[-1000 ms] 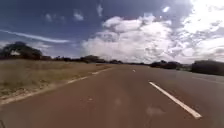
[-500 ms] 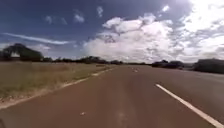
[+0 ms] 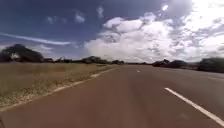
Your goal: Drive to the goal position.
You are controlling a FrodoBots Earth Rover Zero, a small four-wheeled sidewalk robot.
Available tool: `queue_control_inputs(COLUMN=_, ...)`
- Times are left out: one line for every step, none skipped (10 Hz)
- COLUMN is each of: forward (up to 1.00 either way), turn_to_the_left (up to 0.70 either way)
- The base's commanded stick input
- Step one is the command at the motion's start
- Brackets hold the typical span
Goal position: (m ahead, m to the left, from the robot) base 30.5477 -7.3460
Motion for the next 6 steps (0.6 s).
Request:
queue_control_inputs(forward=1.0, turn_to_the_left=0.0)
queue_control_inputs(forward=1.0, turn_to_the_left=0.0)
queue_control_inputs(forward=1.0, turn_to_the_left=0.0)
queue_control_inputs(forward=1.0, turn_to_the_left=0.0)
queue_control_inputs(forward=1.0, turn_to_the_left=0.0)
queue_control_inputs(forward=1.0, turn_to_the_left=0.0)
